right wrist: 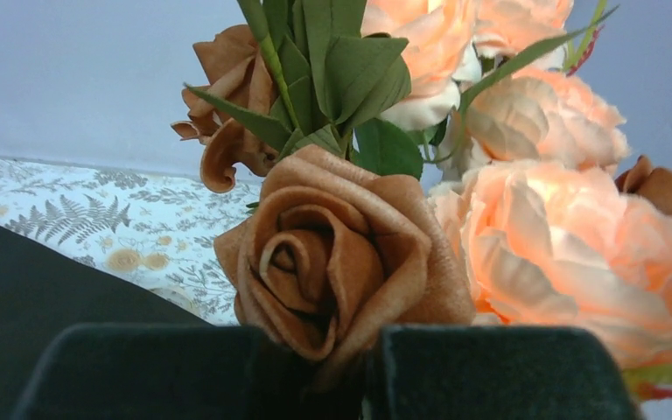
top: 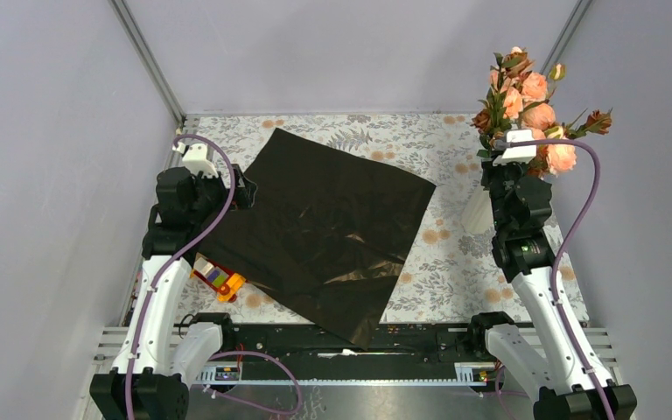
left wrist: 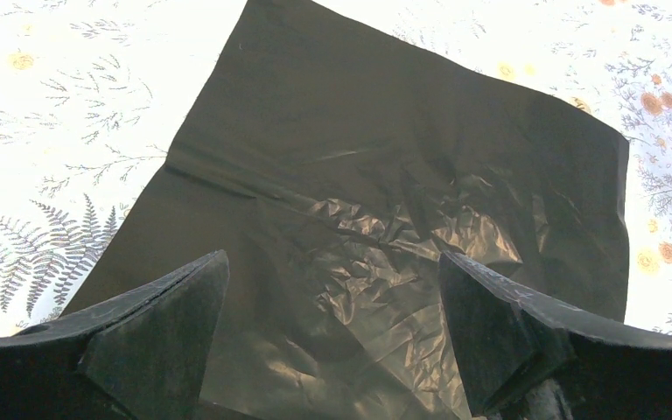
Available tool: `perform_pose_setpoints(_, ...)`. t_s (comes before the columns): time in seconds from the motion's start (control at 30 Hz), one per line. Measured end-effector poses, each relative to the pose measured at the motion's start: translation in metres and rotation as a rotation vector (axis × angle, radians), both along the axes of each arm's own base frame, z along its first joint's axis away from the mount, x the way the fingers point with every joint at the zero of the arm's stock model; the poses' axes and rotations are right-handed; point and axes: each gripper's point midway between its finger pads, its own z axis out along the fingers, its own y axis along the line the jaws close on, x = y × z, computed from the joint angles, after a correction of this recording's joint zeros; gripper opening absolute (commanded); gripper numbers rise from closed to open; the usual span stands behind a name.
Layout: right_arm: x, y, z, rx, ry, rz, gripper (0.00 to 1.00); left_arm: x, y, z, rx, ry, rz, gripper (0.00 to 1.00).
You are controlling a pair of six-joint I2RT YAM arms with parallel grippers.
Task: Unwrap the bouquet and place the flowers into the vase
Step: Insert the fake flower into the vase, then reset both arms
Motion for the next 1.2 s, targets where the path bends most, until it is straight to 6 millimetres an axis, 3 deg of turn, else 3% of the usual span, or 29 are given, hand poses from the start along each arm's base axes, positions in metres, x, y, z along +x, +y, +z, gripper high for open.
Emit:
perform_pose_setpoints(0.47,-0.001,-0.018,-0.045,-0.003,0.077,-0.102,0.07,-0.001,-0.006,-0.001,-0.003,0.003,-0.019,0.99)
perform_pose_setpoints(0.6,-0.001,-0.017,-0.047,0.009,0.079,-0.104,0.23,-0.001,-0.01,-0.001,-0.004,0.003,-0.034,0.99)
perform_pose_setpoints(0.77,-0.003,-0.015,-0.048,0.041,0.082,-0.093,0.48,-0.001,-0.01,-0.001,-0.005,0.003,-0.034,0.99)
perform_pose_setpoints(0.93,-0.013,-0.012,-0.045,0.074,0.078,-0.073,0.63,-0.002,-0.01,0.0,-0.006,0.001,-0.034,0.99)
perform_pose_setpoints(1.0,-0.016,-0.011,-0.042,0.088,0.067,-0.064,0.77,-0.002,-0.01,0.0,-0.006,0.001,-0.034,0.99)
perform_pose_setpoints(1.2,-0.023,0.0,-0.042,0.143,0.08,-0.009,0.97,-0.002,-0.01,0.0,-0.006,0.002,-0.034,0.99)
